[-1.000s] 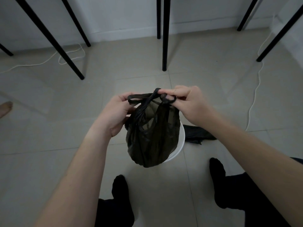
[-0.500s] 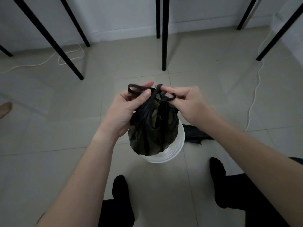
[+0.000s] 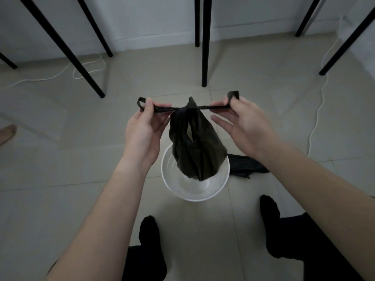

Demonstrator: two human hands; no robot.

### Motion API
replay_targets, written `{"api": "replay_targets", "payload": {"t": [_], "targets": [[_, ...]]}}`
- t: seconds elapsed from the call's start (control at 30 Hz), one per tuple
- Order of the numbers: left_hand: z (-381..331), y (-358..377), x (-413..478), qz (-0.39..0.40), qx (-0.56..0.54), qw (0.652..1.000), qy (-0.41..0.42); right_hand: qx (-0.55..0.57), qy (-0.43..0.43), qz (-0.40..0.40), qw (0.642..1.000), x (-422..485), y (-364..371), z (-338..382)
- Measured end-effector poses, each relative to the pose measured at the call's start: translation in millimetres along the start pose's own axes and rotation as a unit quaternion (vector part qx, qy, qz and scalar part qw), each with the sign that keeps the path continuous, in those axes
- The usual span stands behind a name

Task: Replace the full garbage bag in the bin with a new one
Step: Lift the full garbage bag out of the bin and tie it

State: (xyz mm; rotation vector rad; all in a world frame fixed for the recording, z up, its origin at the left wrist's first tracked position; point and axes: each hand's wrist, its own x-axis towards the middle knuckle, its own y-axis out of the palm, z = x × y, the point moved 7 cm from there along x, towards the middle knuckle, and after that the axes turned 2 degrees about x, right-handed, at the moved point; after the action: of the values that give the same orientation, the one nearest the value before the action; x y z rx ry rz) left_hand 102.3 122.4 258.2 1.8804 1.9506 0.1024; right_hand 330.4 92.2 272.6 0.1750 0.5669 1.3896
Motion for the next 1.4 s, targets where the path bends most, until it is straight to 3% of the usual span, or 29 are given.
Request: {"api": "replay_targets", "payload": {"t": [0.17,0.33,0.47,0.57,0.7,0.87,0.97,1.07,1.17,1.27,1.4], "targets": [[9,3,0,-0.010,-0.128,0.990,-0.066,0.185,0.075,0.026,0.980,-1,3,-4],[17,16,-1,0.007,-0.176,0.980,-0.088,0.183,0.076,0.017,0.980,0,6,-6],[16,11,5,-0.001,-0.193,0.976,-0.097,-0.043,0.008,0.023,0.999,6,2,9],[13,0,10,-0.026,-0.177,0.980,-0.090,-0.213,-0.056,0.023,0.975,8,-7,24],[-5,-25,20,-0.051,-0.096,0.992,-0.062,-0.386,-0.107,0.023,0.916,7,-18,35],[-18,-25,12,-0.053,0.144,0.988,0.014,-0.557,-0.165,0.068,0.811,-3,-4,22],[-13,-12,1,0.018,0.307,0.951,0.039,-0.614,-0.170,0.096,0.764,-8,-3,9],[-7,-1,-5,0.082,0.401,0.911,0.052,-0.626,-0.139,0.124,0.757,-9,-3,-3],[-2,7,-6,0.091,0.513,0.849,0.089,-0.635,-0.124,0.120,0.753,-7,-4,-12],[12,3,1,0.099,0.617,0.778,0.065,-0.672,-0.125,0.108,0.722,0,-8,-18],[22,-7,9,0.118,0.655,0.745,0.031,-0.689,-0.118,0.111,0.707,8,-12,-23]]}}
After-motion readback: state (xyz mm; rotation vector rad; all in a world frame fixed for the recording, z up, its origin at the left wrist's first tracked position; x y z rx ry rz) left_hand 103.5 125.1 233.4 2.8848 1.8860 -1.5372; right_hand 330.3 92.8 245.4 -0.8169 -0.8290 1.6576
